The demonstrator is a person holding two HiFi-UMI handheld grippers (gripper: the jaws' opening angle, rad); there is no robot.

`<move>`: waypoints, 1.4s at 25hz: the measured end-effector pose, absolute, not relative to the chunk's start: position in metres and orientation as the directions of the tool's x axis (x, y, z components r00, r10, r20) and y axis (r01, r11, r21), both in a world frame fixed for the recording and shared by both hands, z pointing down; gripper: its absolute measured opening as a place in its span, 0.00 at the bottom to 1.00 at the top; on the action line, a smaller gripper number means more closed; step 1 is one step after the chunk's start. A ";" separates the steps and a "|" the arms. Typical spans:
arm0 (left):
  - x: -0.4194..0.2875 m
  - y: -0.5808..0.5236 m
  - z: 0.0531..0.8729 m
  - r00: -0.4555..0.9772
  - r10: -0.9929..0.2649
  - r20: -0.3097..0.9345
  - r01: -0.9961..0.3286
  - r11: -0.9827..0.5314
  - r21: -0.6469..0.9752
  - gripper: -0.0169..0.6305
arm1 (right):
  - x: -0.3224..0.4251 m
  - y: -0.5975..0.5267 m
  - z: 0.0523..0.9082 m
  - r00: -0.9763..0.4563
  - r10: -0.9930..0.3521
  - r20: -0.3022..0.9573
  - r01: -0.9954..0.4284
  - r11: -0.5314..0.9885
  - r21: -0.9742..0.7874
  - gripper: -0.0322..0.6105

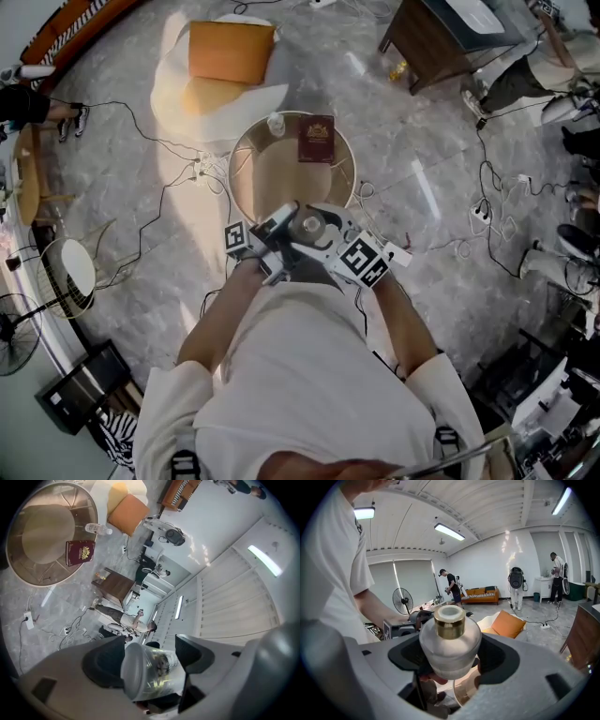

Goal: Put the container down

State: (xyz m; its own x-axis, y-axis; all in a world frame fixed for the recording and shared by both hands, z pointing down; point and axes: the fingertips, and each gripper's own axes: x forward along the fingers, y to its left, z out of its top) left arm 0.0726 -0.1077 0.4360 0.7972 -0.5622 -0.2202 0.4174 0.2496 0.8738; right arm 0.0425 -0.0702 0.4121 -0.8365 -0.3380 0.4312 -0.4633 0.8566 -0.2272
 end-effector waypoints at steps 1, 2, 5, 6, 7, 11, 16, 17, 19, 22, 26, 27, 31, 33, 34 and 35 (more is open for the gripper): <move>0.073 -0.108 0.438 0.798 -0.562 -0.216 0.414 0.251 0.875 0.51 | 0.043 -0.071 0.414 -0.837 -0.337 0.430 -0.463 0.856 -0.229 0.57; 0.073 -0.108 0.441 0.801 -0.561 -0.211 0.407 0.251 0.878 0.51 | 0.043 -0.071 0.415 -0.838 -0.337 0.429 -0.463 0.856 -0.231 0.57; 0.072 -0.108 0.446 0.807 -0.556 -0.199 0.392 0.252 0.885 0.51 | 0.043 -0.071 0.419 -0.838 -0.343 0.425 -0.469 0.851 -0.238 0.57; 0.072 -0.109 0.447 0.809 -0.554 -0.197 0.391 0.255 0.884 0.51 | 0.043 -0.072 0.420 -0.837 -0.346 0.425 -0.472 0.848 -0.240 0.57; 0.071 -0.111 0.448 0.810 -0.552 -0.197 0.391 0.259 0.883 0.51 | 0.042 -0.074 0.421 -0.835 -0.349 0.425 -0.476 0.845 -0.243 0.57; 0.070 -0.123 0.457 0.822 -0.535 -0.194 0.389 0.279 0.878 0.51 | 0.039 -0.087 0.432 -0.825 -0.362 0.433 -0.496 0.831 -0.251 0.57; 0.066 -0.133 0.471 0.851 -0.491 -0.184 0.377 0.329 0.866 0.51 | 0.033 -0.099 0.444 -0.808 -0.391 0.442 -0.538 0.795 -0.281 0.57; 0.065 -0.138 0.474 0.861 -0.476 -0.181 0.370 0.342 0.864 0.51 | 0.031 -0.106 0.447 -0.803 -0.396 0.446 -0.547 0.786 -0.287 0.57; 0.061 -0.150 0.481 0.878 -0.444 -0.179 0.358 0.362 0.861 0.51 | 0.026 -0.119 0.453 -0.791 -0.410 0.454 -0.567 0.770 -0.292 0.57; 0.057 -0.164 0.493 0.897 -0.402 -0.183 0.348 0.386 0.854 0.51 | 0.021 -0.135 0.464 -0.770 -0.440 0.461 -0.600 0.745 -0.292 0.57; 0.058 -0.187 0.510 0.915 -0.359 -0.183 0.329 0.405 0.853 0.51 | 0.020 -0.160 0.483 -0.740 -0.478 0.473 -0.641 0.714 -0.281 0.57; 0.058 -0.189 0.514 0.919 -0.348 -0.184 0.326 0.413 0.850 0.51 | 0.020 -0.163 0.487 -0.732 -0.485 0.478 -0.651 0.704 -0.283 0.57; 0.059 -0.196 0.531 0.930 -0.309 -0.198 0.325 0.443 0.836 0.51 | 0.020 -0.173 0.503 -0.708 -0.507 0.492 -0.683 0.670 -0.292 0.57; 0.061 -0.202 0.542 0.936 -0.292 -0.198 0.317 0.451 0.835 0.51 | 0.021 -0.179 0.514 -0.702 -0.512 0.494 -0.691 0.658 -0.300 0.57; 0.063 -0.204 0.548 0.939 -0.283 -0.193 0.309 0.456 0.834 0.51 | 0.023 -0.182 0.520 -0.700 -0.514 0.495 -0.695 0.651 -0.306 0.57; 0.064 -0.207 0.556 0.943 -0.276 -0.188 0.302 0.463 0.834 0.51 | 0.024 -0.185 0.527 -0.697 -0.517 0.496 -0.700 0.642 -0.314 0.57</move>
